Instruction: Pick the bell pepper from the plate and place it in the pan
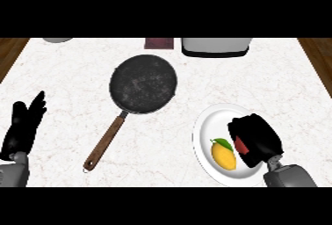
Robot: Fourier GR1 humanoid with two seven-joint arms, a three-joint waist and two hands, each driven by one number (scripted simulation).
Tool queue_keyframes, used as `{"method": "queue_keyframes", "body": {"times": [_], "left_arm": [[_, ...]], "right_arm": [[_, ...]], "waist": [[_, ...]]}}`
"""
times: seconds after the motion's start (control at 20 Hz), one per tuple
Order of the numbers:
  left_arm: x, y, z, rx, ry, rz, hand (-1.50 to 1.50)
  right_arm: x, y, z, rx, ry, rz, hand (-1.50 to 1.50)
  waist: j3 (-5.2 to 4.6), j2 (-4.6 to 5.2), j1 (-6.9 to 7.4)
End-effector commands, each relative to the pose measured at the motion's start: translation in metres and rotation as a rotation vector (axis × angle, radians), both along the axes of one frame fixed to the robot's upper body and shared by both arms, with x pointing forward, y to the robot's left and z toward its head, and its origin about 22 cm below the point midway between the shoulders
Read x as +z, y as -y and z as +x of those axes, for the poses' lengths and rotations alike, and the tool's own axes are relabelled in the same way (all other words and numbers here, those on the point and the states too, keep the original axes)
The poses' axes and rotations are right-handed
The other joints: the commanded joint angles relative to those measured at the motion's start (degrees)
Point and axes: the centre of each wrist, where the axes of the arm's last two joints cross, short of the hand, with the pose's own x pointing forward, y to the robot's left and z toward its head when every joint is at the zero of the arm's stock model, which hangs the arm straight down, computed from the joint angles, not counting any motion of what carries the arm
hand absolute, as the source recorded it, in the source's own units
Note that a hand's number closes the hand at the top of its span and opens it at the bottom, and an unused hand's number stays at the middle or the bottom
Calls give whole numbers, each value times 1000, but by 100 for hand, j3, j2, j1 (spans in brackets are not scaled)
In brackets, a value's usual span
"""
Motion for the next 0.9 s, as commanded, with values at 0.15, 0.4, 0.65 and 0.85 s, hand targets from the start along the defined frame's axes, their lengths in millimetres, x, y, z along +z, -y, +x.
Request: {"method": "queue_keyframes", "body": {"times": [0.15,0.4,0.65,0.85], "left_arm": [[-8,1,-4,0,-16,0,0],[0,12,-3,3,-7,4,0],[2,-6,3,19,-8,3,0],[6,5,5,-3,-7,4,0]], "right_arm": [[-3,-7,1,-375,-194,100,150],[46,-6,15,-382,-2,245,150],[90,-28,4,-242,334,434,150],[93,-46,4,-201,357,472,150]], "waist": [[-2,4,-16],[3,1,18],[2,0,-41],[3,5,16]]}}
